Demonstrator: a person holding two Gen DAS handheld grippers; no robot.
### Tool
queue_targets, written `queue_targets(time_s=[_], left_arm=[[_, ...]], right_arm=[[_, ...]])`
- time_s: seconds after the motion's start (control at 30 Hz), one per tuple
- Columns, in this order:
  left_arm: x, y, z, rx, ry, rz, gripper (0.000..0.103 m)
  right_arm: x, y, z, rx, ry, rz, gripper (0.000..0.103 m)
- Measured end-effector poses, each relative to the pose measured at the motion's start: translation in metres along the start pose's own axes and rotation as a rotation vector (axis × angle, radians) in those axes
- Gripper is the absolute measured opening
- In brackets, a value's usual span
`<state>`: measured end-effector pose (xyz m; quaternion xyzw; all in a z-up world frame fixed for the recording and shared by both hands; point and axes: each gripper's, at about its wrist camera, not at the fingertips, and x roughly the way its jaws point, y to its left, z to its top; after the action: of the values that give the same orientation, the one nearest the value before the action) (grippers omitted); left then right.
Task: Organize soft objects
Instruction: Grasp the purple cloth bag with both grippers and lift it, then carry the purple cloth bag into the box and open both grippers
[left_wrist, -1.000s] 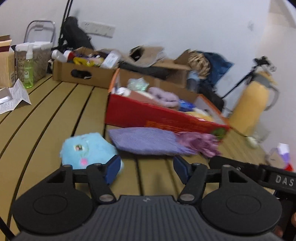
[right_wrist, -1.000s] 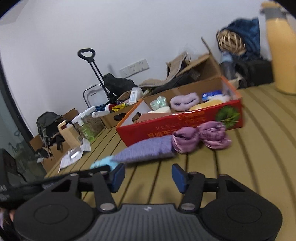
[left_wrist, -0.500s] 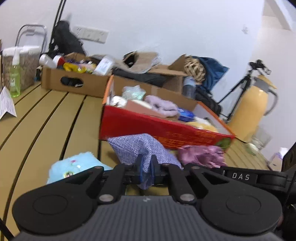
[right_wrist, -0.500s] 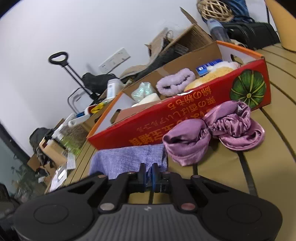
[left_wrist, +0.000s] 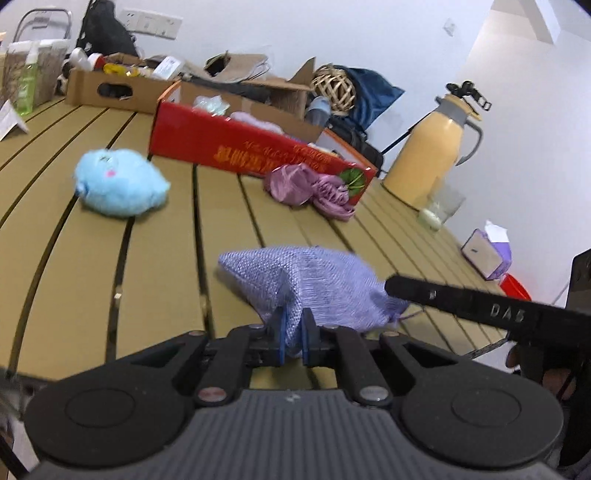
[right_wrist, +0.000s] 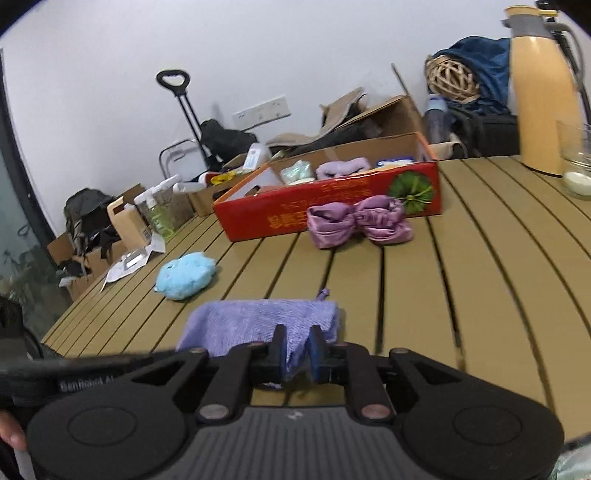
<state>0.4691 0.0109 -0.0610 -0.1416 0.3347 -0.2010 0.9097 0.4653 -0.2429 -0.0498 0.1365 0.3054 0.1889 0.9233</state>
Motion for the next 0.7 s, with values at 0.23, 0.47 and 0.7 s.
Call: queue_targets(time_s=[0.23, 0.47, 0.7], left_arm=[[0.002, 0.002, -0.002, 0.029, -0.002, 0.019, 0.008], [0.003, 0.000, -0.005, 0.043, -0.005, 0.024, 0.008], [0.004, -0.006, -0.007, 0.065, -0.010, 0.031, 0.008]], right_arm=[[0.036, 0.001, 0.005, -0.060, -0.019, -0.041, 0.048], [0.045, 0.015, -0.007, -0.183, 0.029, -0.088, 0.036], [0.039, 0.016, -0.018, -0.208, -0.002, -0.093, 0.016]])
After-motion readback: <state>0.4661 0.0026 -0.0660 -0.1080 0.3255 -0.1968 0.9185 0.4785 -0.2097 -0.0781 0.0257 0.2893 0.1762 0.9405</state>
